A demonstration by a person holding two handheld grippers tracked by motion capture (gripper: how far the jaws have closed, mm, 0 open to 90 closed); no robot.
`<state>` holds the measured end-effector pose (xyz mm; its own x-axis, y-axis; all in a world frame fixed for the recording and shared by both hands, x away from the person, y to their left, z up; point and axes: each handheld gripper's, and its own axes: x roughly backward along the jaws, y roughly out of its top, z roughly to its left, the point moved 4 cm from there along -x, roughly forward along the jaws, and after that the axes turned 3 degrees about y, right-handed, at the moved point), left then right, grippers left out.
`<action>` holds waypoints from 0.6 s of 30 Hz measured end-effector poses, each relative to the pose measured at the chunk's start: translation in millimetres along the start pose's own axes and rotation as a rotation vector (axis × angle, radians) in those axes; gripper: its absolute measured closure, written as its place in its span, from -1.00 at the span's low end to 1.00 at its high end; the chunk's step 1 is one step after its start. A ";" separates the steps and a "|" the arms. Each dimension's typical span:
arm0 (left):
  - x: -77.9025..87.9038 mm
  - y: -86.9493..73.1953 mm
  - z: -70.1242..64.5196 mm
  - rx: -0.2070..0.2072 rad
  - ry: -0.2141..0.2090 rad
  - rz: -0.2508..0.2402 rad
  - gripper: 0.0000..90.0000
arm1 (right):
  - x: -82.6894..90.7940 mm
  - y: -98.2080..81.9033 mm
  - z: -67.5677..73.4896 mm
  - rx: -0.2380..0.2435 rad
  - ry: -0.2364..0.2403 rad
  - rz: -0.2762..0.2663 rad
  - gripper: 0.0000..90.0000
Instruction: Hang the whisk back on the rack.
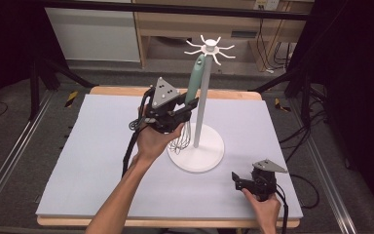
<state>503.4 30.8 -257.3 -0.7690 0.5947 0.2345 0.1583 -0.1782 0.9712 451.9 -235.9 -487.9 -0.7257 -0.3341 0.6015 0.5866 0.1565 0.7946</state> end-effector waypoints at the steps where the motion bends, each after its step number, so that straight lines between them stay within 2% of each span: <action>1: -2.6 -0.6 -0.5 0.002 0.001 -0.004 0.52 | -0.3 0.1 0.1 -0.002 -0.001 0.001 -0.75; 10: -10.5 -1.6 -1.5 0.025 0.001 -0.013 0.51 | -0.2 -0.1 -0.1 -0.004 0.001 0.003 -0.75; 18: -14.4 -1.6 -0.6 0.025 0.016 -0.015 0.50 | -1.0 -0.4 0.0 -0.005 0.004 0.008 -0.75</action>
<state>513.8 22.1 -262.2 -0.7812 0.5844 0.2196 0.1622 -0.1497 0.9753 452.4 -235.6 -488.9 -0.7196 -0.3369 0.6072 0.5938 0.1547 0.7896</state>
